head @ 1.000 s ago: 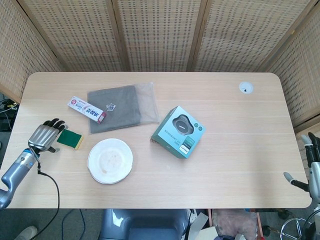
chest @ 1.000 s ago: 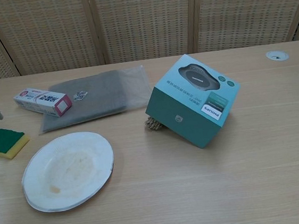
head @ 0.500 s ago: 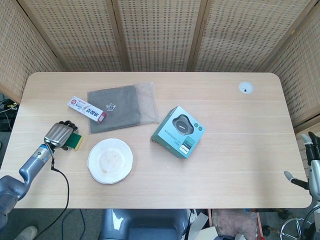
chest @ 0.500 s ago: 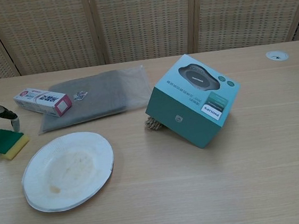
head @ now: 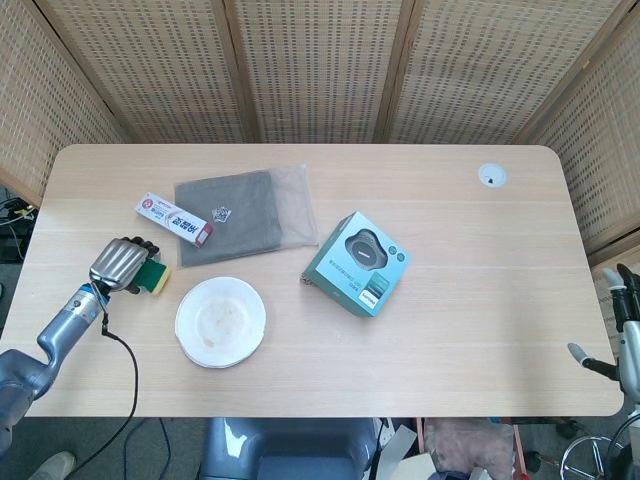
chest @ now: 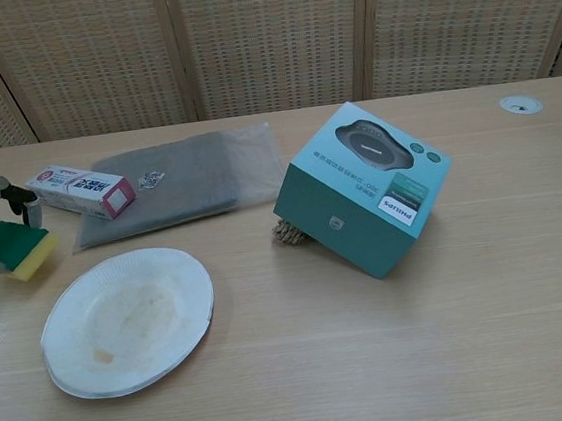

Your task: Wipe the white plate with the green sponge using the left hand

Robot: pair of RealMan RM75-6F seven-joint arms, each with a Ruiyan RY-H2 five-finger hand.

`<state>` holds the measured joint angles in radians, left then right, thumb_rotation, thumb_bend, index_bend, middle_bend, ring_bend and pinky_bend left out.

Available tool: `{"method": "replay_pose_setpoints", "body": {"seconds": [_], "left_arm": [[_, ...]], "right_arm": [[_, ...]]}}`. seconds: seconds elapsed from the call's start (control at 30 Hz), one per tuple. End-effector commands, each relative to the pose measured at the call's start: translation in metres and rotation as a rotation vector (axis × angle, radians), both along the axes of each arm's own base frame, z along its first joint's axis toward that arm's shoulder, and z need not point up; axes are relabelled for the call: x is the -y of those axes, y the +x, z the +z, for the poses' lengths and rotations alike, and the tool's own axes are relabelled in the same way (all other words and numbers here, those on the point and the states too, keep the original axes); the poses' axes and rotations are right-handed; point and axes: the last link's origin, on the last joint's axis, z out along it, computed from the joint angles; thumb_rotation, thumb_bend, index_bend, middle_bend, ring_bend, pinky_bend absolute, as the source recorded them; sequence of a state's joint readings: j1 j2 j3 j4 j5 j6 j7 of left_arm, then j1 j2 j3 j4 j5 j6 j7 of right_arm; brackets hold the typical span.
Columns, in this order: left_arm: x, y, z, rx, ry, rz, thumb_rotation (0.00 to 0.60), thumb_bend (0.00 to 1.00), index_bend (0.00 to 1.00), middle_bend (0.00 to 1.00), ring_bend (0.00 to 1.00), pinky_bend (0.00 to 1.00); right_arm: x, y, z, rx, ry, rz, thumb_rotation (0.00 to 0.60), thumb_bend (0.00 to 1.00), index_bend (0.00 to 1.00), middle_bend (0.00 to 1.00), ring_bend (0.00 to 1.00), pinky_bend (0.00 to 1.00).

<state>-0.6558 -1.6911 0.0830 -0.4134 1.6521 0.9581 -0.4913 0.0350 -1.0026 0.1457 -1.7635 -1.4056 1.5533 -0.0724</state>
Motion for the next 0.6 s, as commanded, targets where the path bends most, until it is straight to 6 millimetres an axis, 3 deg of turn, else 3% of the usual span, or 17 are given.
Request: {"method": "replay_pose_setpoints", "body": {"seconds": [0.03, 0.23, 0.43, 0.6], "left_arm": [[0.005, 0.038, 0.01, 0.091, -0.018, -0.174, 0.6, 0.15, 0.51, 0.42, 0.32, 0.42], [0.039, 0.089, 0.001, 0.1, -0.161, -0.282, 0.6, 0.18, 0.5, 0.42, 0.32, 0.42], [0.062, 0.112, -0.021, 0.012, -0.248, -0.298, 0.6, 0.22, 0.51, 0.42, 0.32, 0.44], [0.075, 0.12, -0.041, -0.037, -0.306, -0.328, 0.6, 0.23, 0.51, 0.42, 0.32, 0.44]], "right_arm": [[0.0, 0.0, 0.001, 0.005, 0.0, 0.001, 0.6, 0.0, 0.0, 0.0, 0.0, 0.0], [-0.001, 0.0, 0.001, 0.008, 0.001, 0.003, 0.6, 0.0, 0.0, 0.0, 0.0, 0.0], [-0.002, 0.0, 0.002, 0.009, 0.004, 0.005, 0.6, 0.0, 0.0, 0.0, 0.0, 0.0], [-0.002, 0.0, 0.003, 0.014, 0.002, 0.005, 0.6, 0.0, 0.0, 0.0, 0.0, 0.0]]}}
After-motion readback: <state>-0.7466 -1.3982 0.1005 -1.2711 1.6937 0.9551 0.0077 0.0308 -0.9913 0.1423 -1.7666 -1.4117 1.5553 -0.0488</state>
